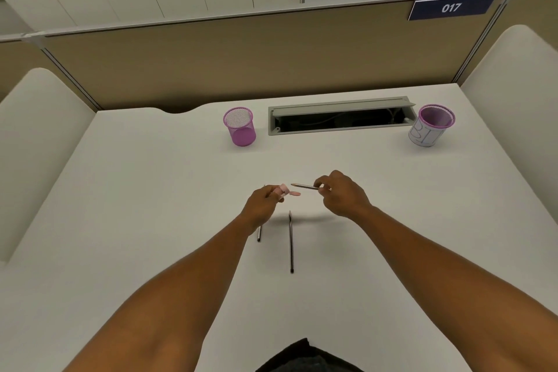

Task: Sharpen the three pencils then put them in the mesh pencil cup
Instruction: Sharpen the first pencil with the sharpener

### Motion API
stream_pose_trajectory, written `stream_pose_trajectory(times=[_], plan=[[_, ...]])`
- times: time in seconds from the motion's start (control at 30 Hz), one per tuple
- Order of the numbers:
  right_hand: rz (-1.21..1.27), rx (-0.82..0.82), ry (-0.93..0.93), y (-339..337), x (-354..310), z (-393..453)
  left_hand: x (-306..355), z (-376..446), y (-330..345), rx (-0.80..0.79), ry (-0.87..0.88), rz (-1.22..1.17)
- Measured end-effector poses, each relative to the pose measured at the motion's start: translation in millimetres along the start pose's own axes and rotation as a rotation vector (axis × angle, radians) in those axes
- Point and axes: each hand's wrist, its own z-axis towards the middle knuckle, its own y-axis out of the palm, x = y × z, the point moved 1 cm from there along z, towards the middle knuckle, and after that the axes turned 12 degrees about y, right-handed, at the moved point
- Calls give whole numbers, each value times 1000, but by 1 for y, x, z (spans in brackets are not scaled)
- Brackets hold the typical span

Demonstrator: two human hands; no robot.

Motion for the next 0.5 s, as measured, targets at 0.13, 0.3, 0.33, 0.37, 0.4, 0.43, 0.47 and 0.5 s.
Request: stream_pose_trajectory(times=[0.13,0.3,0.33,0.37,0.4,0.43,0.47,0.5], plan=[[-45,-11,-63,-2,1,-6,3,-4,-3,-3,2,-5],[-61,39,-155,-6,4,-15,8,-14,-9,-28,-13,-12],[-69,47,-169,-7,5,-17,10,-17,-10,-39,-5,-30],[-73,54,-180,-8,5,-19,14,-20,-11,-49,4,-42],[-73,59,-190,-9,4,-21,17,-22,-11,-65,17,-56],[-67,65,-199,-11,4,-22,21,-25,-12,-88,25,-68],[-58,72,-208,-12,3,-25,24,-28,-12,-107,33,-80],[-53,82,-220,-13,2,-28,29,-32,-13,-118,41,-83]])
